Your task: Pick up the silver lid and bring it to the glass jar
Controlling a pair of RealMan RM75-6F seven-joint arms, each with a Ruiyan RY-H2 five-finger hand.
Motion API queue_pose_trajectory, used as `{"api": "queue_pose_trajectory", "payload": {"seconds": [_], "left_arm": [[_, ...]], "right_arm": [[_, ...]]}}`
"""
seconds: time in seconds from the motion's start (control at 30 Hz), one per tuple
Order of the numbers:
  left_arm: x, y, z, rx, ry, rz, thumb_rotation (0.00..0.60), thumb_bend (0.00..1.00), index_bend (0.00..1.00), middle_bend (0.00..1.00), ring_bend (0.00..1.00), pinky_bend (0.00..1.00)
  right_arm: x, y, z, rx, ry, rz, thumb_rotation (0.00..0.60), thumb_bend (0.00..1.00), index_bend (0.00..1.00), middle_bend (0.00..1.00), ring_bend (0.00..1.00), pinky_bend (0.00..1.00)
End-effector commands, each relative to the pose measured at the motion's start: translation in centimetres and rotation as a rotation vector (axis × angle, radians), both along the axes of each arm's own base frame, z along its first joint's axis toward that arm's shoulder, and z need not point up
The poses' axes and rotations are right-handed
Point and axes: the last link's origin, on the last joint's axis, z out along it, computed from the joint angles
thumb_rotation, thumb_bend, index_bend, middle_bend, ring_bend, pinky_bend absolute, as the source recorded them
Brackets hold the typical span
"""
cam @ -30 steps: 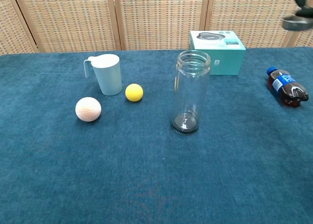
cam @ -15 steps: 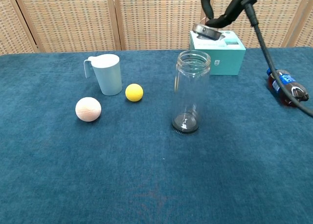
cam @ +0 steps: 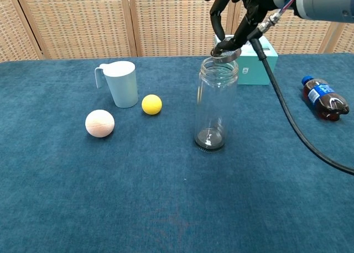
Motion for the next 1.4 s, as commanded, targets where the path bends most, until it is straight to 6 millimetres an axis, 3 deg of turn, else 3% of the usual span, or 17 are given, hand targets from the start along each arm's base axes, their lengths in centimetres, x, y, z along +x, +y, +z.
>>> {"api": "queue_pose_trajectory", "payload": {"seconds": [0.03,0.77,0.83,0.87,1.0,1.07,1.4], "left_arm": [[0.0,0.0,0.0,0.0,0.0,0.0,0.6,0.12,0.0,0.0,0.0,0.0],[-0.1,0.1,0.3,0.001,-0.011,0.001,0.6,0.12,0.0,0.0,0.0,0.0],[-0.1,0.1,0.3,0.002,-0.012,0.001,0.6,0.12,0.0,0.0,0.0,0.0],[-0.1,0.1,0.4,0.002,-0.013,0.0,0.6,0.12,0.0,0.0,0.0,0.0],[-0.1,0.1,0.3,0.001,-0.014,0.001,0.6,0.12,0.0,0.0,0.0,0.0],[-0.1,0.1,0.3,0.0,-0.013,0.0,0.6,0.12,0.0,0.0,0.0,0.0],[-0.2,0.1,0.2,-0.005,-0.01,0.003,0.6,0.12,0.0,0.0,0.0,0.0]], "right_arm": [[0.0,-0.1,-0.1,-0.001,-0.001,-0.002,0.6,0.59,0.67,0.0,0.0,0.0],[-0.4,0.0,-1.0,-0.007,0.049,-0.001,0.6,0.58,0.66,0.0,0.0,0.0],[-0.4,0.1,-1.1,0.001,0.052,0.0,0.6,0.54,0.57,0.0,0.0,0.0],[-0.5,0.2,-1.1,0.012,0.051,-0.002,0.6,0.5,0.47,0.0,0.0,0.0],[-0.6,0.2,-1.0,0.013,0.049,0.005,0.6,0.26,0.17,0.0,0.0,0.0],[-0.7,0.2,-0.9,0.013,0.041,0.002,0.6,0.18,0.1,0.0,0.0,0.0],[-0.3,1.0,0.5,-0.007,0.018,0.031,0.6,0.15,0.06,0.0,0.0,0.0]]}}
